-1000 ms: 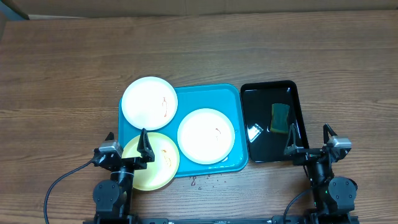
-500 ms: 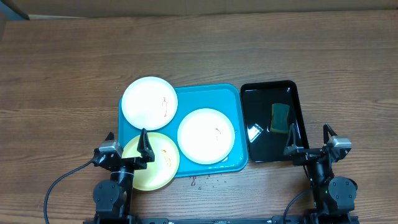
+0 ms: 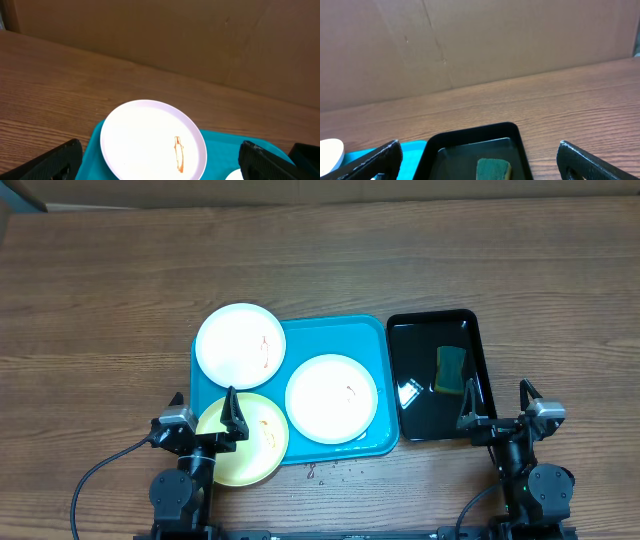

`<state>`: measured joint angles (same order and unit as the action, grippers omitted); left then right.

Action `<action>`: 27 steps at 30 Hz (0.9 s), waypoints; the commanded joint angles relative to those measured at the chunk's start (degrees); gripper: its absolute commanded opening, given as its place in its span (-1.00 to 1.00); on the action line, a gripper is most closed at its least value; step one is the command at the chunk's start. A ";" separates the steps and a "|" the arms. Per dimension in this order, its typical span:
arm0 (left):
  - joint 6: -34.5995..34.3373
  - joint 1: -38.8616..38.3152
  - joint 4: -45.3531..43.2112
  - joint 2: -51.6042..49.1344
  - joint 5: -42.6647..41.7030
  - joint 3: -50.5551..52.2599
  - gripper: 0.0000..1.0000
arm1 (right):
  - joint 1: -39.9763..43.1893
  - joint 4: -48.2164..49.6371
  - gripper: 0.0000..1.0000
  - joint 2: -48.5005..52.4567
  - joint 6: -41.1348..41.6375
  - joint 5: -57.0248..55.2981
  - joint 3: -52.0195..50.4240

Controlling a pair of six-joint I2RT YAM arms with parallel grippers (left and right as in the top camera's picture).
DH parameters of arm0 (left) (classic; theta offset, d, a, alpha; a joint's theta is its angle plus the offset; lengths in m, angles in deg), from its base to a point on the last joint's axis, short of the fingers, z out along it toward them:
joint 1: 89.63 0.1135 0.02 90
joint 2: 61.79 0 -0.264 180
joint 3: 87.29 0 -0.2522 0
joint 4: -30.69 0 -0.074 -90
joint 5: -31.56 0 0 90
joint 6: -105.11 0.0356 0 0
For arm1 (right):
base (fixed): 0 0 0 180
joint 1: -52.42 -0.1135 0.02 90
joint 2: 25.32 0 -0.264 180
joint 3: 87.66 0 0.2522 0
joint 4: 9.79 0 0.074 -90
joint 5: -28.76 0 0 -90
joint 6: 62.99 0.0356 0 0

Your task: Clean dirty plates on tray and stack at the side

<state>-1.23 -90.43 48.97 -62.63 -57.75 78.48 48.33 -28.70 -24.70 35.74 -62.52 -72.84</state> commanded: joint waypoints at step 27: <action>1.14 -0.37 -2.67 0.59 0.87 0.17 0.99 | 0.37 2.91 1.00 -0.46 6.78 7.69 -0.37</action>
<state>-1.21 -90.43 45.10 -62.63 -57.71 78.48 48.30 -27.43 -24.70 38.12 -60.03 -72.84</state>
